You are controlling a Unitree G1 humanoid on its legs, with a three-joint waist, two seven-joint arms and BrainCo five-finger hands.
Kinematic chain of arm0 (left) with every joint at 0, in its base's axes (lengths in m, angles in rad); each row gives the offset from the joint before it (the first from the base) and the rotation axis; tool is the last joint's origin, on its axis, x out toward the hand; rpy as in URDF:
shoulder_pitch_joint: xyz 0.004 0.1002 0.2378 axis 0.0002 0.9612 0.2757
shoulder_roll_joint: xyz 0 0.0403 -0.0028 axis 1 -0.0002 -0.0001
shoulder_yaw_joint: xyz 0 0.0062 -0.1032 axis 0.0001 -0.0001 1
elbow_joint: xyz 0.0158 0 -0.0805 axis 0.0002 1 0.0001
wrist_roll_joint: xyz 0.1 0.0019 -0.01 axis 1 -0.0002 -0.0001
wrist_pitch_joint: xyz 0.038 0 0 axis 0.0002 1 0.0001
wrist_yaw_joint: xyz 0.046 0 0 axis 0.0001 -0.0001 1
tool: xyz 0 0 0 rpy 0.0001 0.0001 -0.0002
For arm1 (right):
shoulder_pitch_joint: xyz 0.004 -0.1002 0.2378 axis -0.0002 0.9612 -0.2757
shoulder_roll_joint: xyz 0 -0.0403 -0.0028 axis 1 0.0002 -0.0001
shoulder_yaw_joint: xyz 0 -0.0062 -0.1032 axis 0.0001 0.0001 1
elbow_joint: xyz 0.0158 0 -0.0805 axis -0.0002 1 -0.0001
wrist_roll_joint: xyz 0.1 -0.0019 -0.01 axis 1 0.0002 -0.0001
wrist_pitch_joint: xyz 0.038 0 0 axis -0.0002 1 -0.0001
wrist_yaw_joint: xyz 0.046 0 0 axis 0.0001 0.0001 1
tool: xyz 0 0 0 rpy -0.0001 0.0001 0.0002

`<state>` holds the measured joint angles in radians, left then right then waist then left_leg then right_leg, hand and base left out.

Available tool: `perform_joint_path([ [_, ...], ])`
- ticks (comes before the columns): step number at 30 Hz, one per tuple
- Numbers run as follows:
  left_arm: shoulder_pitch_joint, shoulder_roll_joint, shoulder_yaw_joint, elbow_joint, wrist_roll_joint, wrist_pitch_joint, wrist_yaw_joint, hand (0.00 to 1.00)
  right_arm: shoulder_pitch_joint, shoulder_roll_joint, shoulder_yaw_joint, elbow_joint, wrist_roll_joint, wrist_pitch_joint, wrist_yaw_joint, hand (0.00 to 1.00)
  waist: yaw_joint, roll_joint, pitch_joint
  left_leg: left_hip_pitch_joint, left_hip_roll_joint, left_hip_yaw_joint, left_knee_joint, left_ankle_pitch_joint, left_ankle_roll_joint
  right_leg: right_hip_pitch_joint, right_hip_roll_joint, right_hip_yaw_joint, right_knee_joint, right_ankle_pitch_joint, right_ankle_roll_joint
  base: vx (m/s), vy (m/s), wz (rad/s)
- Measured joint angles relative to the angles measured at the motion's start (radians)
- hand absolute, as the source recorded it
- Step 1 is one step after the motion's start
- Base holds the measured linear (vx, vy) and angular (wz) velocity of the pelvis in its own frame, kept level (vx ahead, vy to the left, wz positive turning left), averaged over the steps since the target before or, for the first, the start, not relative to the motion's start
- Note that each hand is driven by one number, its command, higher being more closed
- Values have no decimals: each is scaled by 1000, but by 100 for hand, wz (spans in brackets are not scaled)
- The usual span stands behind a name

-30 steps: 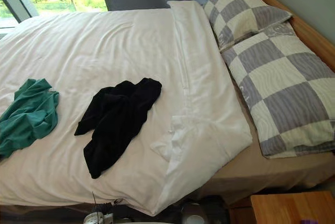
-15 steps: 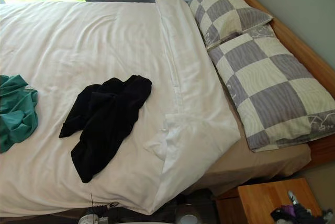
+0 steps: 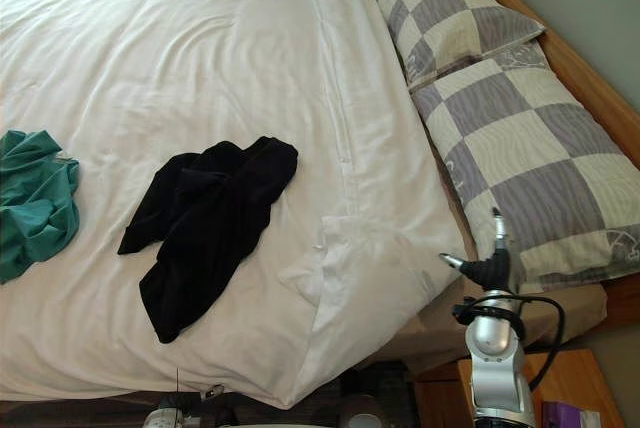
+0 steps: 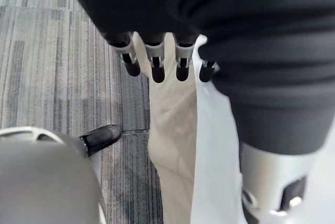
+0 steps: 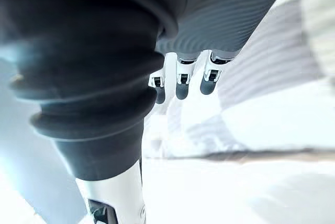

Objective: Tidy the bed and pick cloth on bed and put in laundry

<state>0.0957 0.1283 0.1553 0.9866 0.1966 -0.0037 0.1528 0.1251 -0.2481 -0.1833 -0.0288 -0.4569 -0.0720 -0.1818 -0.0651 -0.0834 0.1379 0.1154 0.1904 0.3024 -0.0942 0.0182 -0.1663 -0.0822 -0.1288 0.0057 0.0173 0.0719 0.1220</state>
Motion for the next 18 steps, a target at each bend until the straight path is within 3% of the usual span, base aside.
perform_joint_path([
  [4,-3,21,-14,0,19,-4,0,0,-11,-99,165,0,-31,-41,58,0,15,-4,47,-1,-9,-19,36,-20,4,15,-20,-26,27,-15,20,18,9,14],
  [8,-3,27,-44,5,33,-3,1,0,-33,-175,320,0,-37,-77,107,0,30,10,89,-30,-21,-29,81,-37,13,8,-41,-33,40,-21,27,-51,12,7],
  [11,-6,33,-53,6,33,-3,1,0,-90,-206,438,2,-36,-80,141,0,32,14,114,-73,-20,-37,106,-37,14,-25,-44,-38,50,-19,24,-64,-11,6],
  [18,-23,41,-86,6,32,-6,2,0,-203,-231,553,142,-50,-83,167,0,57,24,147,-102,-19,-56,112,-32,17,-39,-47,-59,50,-13,18,-28,-11,8],
])
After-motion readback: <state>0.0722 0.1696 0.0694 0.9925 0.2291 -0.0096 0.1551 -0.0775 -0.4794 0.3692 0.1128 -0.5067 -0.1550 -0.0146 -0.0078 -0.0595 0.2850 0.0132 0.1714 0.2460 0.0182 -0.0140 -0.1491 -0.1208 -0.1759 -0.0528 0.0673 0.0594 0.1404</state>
